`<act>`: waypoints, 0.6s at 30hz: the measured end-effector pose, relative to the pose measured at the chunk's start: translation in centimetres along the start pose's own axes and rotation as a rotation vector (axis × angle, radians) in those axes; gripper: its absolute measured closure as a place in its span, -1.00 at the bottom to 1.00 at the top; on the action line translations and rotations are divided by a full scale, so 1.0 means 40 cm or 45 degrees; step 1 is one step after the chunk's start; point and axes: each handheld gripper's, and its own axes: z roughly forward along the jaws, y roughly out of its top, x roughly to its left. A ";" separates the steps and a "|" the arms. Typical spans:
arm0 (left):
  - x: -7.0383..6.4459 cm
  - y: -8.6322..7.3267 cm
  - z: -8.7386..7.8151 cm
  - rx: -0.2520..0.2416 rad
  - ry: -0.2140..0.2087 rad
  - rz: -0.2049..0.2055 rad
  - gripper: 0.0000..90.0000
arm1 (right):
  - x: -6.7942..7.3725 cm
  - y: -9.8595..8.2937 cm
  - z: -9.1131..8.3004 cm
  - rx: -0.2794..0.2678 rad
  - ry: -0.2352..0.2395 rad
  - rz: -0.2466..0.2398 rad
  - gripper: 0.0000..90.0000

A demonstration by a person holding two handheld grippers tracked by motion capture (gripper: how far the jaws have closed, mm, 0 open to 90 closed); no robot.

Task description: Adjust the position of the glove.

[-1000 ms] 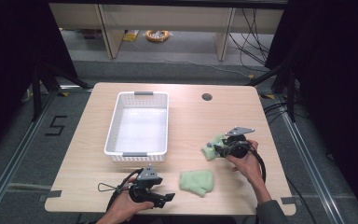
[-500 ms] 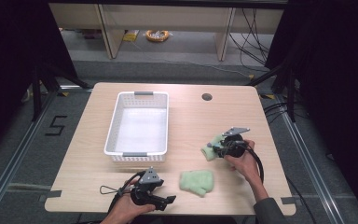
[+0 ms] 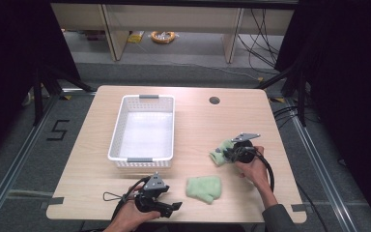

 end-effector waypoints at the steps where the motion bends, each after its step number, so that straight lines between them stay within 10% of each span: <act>1: 0.000 0.000 0.000 0.000 0.000 0.000 -0.48 | 0.001 0.000 -0.001 -0.001 -0.001 0.001 0.83; 18: 0.008 0.002 -0.008 -0.015 0.015 -0.001 -0.48 | 0.030 0.035 -0.088 -0.151 -0.046 -0.016 0.87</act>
